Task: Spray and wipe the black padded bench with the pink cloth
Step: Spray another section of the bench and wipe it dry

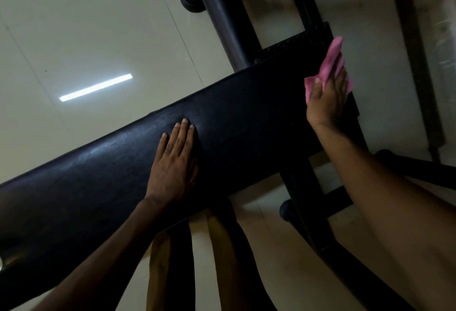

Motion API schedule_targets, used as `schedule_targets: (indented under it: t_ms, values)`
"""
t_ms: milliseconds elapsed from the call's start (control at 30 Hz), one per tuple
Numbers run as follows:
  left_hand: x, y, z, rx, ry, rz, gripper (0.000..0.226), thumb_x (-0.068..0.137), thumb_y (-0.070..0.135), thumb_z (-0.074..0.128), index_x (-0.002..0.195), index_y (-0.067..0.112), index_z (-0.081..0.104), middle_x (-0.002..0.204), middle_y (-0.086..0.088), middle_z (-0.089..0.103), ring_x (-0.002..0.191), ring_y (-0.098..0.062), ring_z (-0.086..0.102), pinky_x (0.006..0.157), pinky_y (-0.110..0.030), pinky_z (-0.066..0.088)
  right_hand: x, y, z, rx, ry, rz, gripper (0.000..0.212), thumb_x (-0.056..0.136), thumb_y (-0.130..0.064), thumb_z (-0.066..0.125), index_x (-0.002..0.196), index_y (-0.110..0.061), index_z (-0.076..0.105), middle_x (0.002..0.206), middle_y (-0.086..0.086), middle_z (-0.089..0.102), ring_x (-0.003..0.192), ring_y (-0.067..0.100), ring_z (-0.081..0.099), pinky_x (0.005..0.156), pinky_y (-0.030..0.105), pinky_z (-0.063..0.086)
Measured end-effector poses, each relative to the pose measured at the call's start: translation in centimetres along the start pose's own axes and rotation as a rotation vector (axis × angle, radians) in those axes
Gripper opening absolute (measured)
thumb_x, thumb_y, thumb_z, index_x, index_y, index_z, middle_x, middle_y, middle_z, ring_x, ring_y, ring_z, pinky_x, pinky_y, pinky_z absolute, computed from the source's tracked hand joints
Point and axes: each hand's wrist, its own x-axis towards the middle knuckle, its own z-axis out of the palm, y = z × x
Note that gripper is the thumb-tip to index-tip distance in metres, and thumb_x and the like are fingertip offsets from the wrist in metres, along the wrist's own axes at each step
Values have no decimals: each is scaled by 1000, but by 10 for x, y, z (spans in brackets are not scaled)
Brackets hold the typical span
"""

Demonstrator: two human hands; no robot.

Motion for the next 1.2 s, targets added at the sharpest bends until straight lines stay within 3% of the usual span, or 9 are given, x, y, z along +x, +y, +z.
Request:
schedule_targets:
  t_ms: [300,400,567,733,900,1067,1200]
  values:
    - [0,6,1,-58,20,-23,68,101,42,24,159,10,6,167,-8,-1,154,-21,-4,125,-45,2,-39,-1,15,22,47,94,69,104,-45,31,158,-12,5,166,12,6,154,27,3,124,50,-2]
    - [0,2,0,-61,10,3,69,100,42,24,159,11,5,166,-7,-3,154,-20,-6,125,-43,0,-65,-17,25,43,57,77,71,102,-47,31,158,-10,6,166,14,5,154,29,2,122,44,-6]
    - [-2,-10,-3,-123,49,49,66,102,33,34,159,11,8,166,-7,0,154,-19,-4,124,-33,-6,-116,-44,42,-63,-7,-100,67,103,-44,39,156,-24,4,165,16,5,153,32,1,123,50,-2]
    - [-13,-27,-9,-184,128,-3,68,101,18,49,158,8,13,166,-10,1,153,-22,-4,124,-35,-3,-165,-76,65,-201,-158,-258,70,97,-55,19,159,-23,11,166,16,1,153,34,-3,123,56,1]
    - [-44,-65,-7,-127,107,-202,69,104,33,43,158,9,8,166,-12,-1,153,-21,-7,125,-46,2,-216,-103,80,-279,-276,-421,71,95,-53,20,159,-26,7,166,16,-2,153,34,-5,123,55,3]
    - [-78,-97,2,-73,50,-156,74,101,48,30,158,10,2,166,-11,-5,154,-20,-7,125,-45,2,-282,-107,90,-353,-412,-780,83,95,-51,48,159,-22,5,166,18,-4,152,36,-8,122,57,4]
    - [-90,-101,2,-70,17,-189,79,99,56,24,158,10,-2,165,-10,-9,153,-20,-10,125,-44,-1,-316,-94,96,-407,-414,-913,89,95,-50,53,159,-20,-1,166,16,-8,152,35,-10,122,56,5]
